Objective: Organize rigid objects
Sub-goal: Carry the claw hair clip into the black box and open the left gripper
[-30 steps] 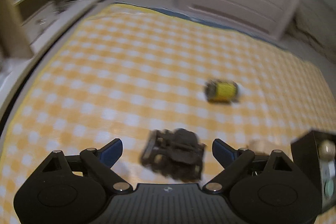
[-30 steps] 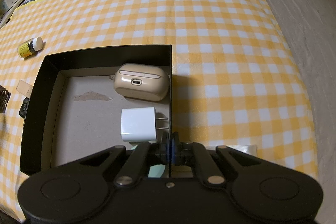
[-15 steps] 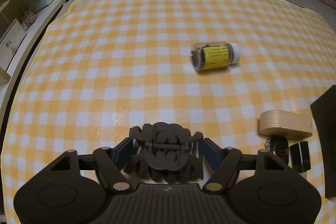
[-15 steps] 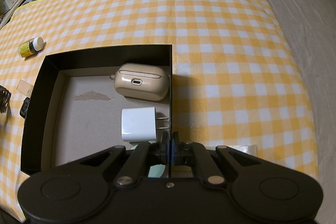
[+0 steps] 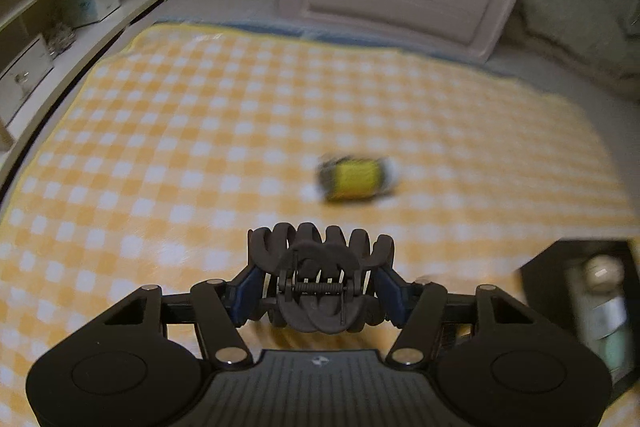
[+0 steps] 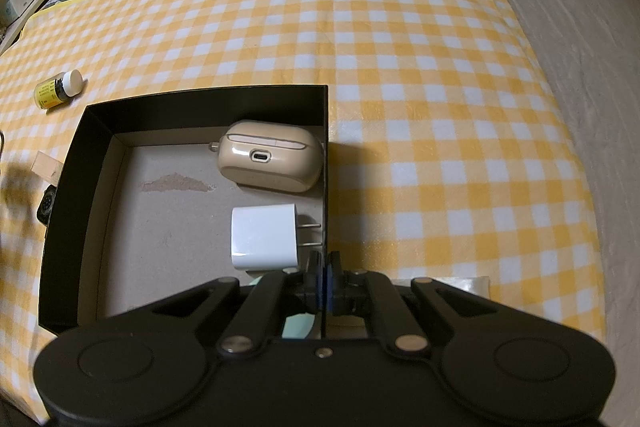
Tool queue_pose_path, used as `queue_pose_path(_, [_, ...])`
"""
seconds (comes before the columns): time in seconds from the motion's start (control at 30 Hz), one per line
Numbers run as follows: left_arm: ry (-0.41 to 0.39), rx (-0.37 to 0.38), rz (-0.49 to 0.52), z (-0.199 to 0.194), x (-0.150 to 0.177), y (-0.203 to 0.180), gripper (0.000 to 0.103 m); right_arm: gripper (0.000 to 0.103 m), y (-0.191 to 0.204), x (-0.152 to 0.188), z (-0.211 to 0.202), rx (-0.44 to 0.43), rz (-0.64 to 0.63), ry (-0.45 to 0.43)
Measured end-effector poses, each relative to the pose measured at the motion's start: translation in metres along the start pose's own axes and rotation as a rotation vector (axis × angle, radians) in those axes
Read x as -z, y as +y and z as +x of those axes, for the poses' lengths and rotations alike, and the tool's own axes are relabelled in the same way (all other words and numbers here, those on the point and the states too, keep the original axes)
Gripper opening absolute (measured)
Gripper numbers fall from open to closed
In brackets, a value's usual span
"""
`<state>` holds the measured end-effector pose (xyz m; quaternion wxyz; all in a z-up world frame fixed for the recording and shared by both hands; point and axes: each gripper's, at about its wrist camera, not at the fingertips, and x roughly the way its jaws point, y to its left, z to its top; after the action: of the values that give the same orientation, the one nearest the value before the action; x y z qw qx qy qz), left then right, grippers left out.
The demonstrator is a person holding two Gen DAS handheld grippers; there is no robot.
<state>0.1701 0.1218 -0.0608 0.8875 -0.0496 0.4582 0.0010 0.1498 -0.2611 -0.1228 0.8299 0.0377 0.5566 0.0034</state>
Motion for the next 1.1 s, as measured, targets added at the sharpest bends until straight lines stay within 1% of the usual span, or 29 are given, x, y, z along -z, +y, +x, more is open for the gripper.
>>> queue_pose_path(0.13, [-0.042,0.091,0.008,-0.012,-0.005,-0.040,0.062,0.003,-0.001,0.000,0.000,0.001,0.000,0.000])
queue_pose_path(0.3, [-0.040,0.224,0.028,-0.015,-0.002,-0.101,0.062,0.003,-0.002,-0.001,0.000,0.002,0.002,0.000])
queue_pose_path(0.43, [-0.008,0.325,0.039,-0.011,0.005,-0.149,0.062,0.003,0.000,0.000,0.000,0.002,0.000,0.000])
queue_pose_path(0.57, [0.046,0.373,0.041,0.001,0.012,-0.187,0.062,0.003,0.000,0.000,0.000,0.000,-0.001,-0.001])
queue_pose_path(0.63, [0.068,0.370,0.042,0.008,0.015,-0.200,0.062,0.003,0.000,0.000,0.000,0.001,-0.001,-0.001])
queue_pose_path(0.67, [0.074,0.357,0.049,0.014,0.016,-0.206,0.062,0.003,0.000,0.000,0.000,0.001,-0.001,-0.001])
queue_pose_path(0.73, [0.080,0.316,0.062,0.025,0.018,-0.216,0.062,0.003,0.000,0.000,0.000,0.002,-0.002,-0.001])
queue_pose_path(0.87, [0.095,0.229,0.051,0.045,0.018,-0.224,0.062,0.003,-0.001,0.000,-0.001,-0.003,0.000,0.000])
queue_pose_path(1.0, [0.097,0.154,0.069,0.053,0.021,-0.232,0.062,0.003,-0.002,-0.001,0.001,-0.007,-0.004,0.002])
queue_pose_path(1.1, [0.096,0.115,0.074,0.059,0.024,-0.239,0.062,0.003,0.001,0.000,0.000,-0.008,-0.004,0.001])
